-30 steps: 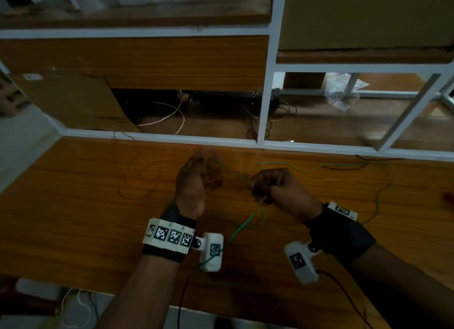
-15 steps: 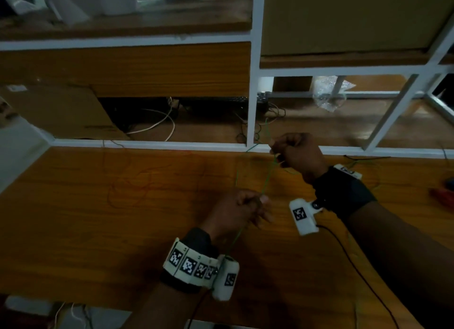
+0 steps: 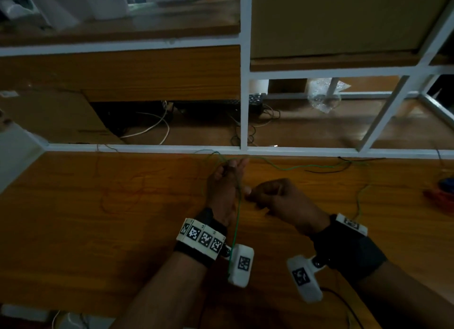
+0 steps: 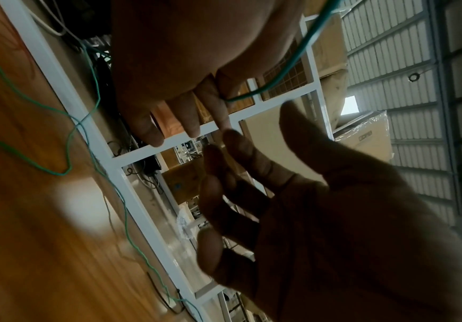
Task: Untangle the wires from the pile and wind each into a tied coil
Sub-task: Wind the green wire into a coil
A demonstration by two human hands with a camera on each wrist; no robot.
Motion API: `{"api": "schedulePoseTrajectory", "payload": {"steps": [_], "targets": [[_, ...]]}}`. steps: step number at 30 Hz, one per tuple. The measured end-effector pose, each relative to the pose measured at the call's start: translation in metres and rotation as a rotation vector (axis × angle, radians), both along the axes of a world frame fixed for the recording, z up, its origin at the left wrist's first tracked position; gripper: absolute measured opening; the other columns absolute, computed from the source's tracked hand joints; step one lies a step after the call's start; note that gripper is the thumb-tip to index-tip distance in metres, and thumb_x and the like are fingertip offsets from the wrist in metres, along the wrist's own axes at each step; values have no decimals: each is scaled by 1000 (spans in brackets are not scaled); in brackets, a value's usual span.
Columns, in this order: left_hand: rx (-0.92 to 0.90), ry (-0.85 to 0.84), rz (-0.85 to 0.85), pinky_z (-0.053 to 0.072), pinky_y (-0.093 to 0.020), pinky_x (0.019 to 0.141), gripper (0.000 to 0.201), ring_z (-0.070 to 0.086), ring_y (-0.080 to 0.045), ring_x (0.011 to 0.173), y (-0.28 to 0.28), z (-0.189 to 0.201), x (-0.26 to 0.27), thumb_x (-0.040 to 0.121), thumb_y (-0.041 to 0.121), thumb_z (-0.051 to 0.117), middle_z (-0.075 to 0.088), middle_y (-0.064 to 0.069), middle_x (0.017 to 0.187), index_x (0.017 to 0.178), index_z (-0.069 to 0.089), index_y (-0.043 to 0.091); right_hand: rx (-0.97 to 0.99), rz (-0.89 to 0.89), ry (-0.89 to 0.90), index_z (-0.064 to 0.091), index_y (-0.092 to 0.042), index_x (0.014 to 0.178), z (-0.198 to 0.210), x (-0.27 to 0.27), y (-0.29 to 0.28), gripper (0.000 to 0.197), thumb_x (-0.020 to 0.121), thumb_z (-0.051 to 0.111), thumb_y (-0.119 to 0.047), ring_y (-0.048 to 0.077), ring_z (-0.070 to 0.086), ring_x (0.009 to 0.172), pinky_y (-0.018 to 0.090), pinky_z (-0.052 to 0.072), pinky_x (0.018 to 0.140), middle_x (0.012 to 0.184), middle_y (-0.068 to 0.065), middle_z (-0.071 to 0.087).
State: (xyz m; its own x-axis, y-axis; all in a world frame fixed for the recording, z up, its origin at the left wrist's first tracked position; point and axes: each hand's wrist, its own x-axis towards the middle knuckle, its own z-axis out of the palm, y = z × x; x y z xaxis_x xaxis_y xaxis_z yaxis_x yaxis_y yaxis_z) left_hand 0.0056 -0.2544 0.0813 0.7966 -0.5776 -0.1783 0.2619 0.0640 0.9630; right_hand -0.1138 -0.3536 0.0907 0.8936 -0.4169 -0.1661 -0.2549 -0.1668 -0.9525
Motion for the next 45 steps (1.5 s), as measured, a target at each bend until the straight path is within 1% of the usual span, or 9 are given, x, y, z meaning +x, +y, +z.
{"api": "schedulePoseTrajectory", "payload": {"steps": [3, 9, 17, 23, 27, 30, 32, 34, 45], "targets": [[16, -28, -4, 44, -16, 48, 32, 64, -12, 97, -3, 4, 3, 101, 47, 44, 67, 10, 125, 110, 72, 34, 8, 101, 60, 82, -18, 88, -10, 2, 7, 22, 92, 74, -39, 26, 62, 75, 38, 48, 66, 92, 14, 77], [-30, 54, -9, 51, -43, 96, 49, 61, -21, 119, 7, 3, 18, 74, 53, 73, 70, 2, 121, 113, 70, 22, 79, 12, -9, 79, -20, 80, -2, 5, -4, 22, 96, 67, -12, 20, 63, 83, 38, 49, 72, 98, 18, 75], [218, -102, -301, 48, -44, 87, 21, 71, -20, 96, 46, 11, 6, 100, 30, 54, 76, 1, 103, 108, 68, 16, -22, -188, -72, 67, -2, 103, 13, 20, -64, 18, 104, 57, -18, 20, 70, 72, 42, 52, 72, 77, 9, 73], [295, -704, -20, 45, -18, 93, 24, 56, -6, 117, 45, 11, 2, 95, 33, 60, 62, 12, 126, 119, 61, 39, -138, 93, -47, 69, -7, 101, 10, 16, -52, 17, 105, 54, -14, 20, 57, 67, 32, 49, 62, 76, 10, 64], [553, -1388, -284, 11, -44, 119, 47, 13, -19, 151, 40, 5, 24, 95, 50, 37, 24, 10, 160, 141, 42, 43, -4, 224, -70, 66, -3, 98, 5, 2, -39, 18, 106, 54, -14, 19, 58, 64, 31, 52, 65, 73, 7, 60], [388, -1285, -435, 16, -29, 116, 26, 47, -1, 125, 41, 12, 25, 96, 45, 46, 60, 19, 125, 117, 62, 45, 98, 233, -111, 64, 1, 87, 10, -9, -34, 32, 103, 57, -26, 23, 60, 66, 44, 55, 73, 72, 11, 57], [219, -1052, -442, 41, -10, 86, 19, 60, 5, 82, 42, 20, 22, 97, 29, 58, 67, 21, 86, 95, 67, 45, 135, 205, -107, 68, 2, 87, 11, -16, -34, 44, 102, 54, -36, 26, 66, 72, 53, 55, 80, 78, 16, 66], [145, -844, -365, 44, -13, 59, 20, 60, 1, 68, 44, 28, 24, 95, 25, 60, 68, 19, 75, 89, 71, 40, 197, 224, -48, 74, 1, 101, 11, -24, -37, 59, 103, 41, -47, 30, 73, 91, 50, 55, 84, 96, 18, 76], [108, -654, -385, 45, -7, 64, 14, 65, 6, 74, 39, 18, 30, 93, 7, 63, 73, 18, 77, 95, 76, 2, 692, 331, -175, 64, 8, 125, -8, -37, -20, 53, 106, 41, -36, 44, 62, 123, 56, 43, 109, 124, 35, 65]]}}
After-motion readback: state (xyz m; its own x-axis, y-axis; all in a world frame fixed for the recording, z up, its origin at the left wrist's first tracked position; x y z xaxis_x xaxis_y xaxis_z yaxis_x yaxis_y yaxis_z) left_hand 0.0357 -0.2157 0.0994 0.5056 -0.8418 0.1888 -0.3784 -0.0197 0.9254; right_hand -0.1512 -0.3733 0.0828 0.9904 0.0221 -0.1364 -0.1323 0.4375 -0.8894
